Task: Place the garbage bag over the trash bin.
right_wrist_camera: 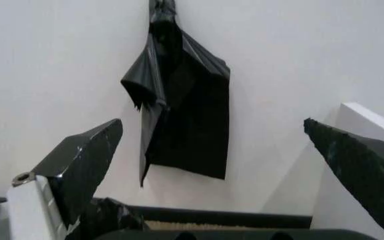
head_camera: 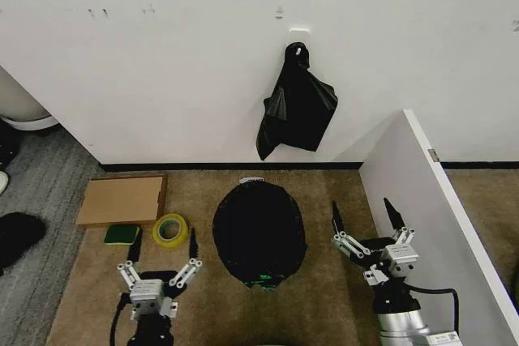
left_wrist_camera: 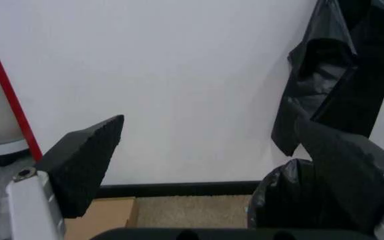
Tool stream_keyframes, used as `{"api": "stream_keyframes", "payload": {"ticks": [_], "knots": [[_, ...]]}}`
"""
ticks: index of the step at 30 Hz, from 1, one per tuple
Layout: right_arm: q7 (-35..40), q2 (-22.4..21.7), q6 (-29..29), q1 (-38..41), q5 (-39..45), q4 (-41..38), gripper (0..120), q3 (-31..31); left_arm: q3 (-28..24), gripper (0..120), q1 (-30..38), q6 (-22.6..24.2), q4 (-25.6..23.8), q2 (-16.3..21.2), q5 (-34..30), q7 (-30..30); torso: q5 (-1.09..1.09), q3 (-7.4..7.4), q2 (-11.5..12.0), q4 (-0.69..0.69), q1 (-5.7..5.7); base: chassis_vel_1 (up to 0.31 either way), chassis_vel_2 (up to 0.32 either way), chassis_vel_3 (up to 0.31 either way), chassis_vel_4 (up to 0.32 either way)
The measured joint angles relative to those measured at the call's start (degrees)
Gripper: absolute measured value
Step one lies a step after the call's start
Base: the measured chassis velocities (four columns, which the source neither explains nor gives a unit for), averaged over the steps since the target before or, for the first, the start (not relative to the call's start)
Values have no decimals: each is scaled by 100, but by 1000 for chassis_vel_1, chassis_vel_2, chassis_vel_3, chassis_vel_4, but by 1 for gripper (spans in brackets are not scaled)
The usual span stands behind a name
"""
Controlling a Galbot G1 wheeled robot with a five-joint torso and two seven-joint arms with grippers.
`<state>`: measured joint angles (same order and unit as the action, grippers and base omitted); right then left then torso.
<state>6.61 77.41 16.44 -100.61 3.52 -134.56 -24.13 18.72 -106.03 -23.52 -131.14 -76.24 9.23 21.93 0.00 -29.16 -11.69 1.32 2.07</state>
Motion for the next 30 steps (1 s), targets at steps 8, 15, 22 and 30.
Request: {"api": "stream_keyframes", "payload": {"ticks": [8,15,22,30], "knots": [[-4,42,-37,-92,-159,-112,100,109,116,100,62,145,-140,78,-213,0,0,0,0,0,0,0,0,0,0],[-4,54,-64,-139,-184,-145,100,115,119,100,58,164,-179,86,-245,2,0,0,2,-1,0,0,0,0,0],[7,58,-126,-91,-174,-162,100,89,115,100,77,151,-207,78,-236,10,0,0,2,-1,0,0,0,0,0],[10,88,-163,-66,-173,-195,100,106,107,100,47,141,-233,50,-203,13,0,0,2,0,0,0,0,0,0]]}}
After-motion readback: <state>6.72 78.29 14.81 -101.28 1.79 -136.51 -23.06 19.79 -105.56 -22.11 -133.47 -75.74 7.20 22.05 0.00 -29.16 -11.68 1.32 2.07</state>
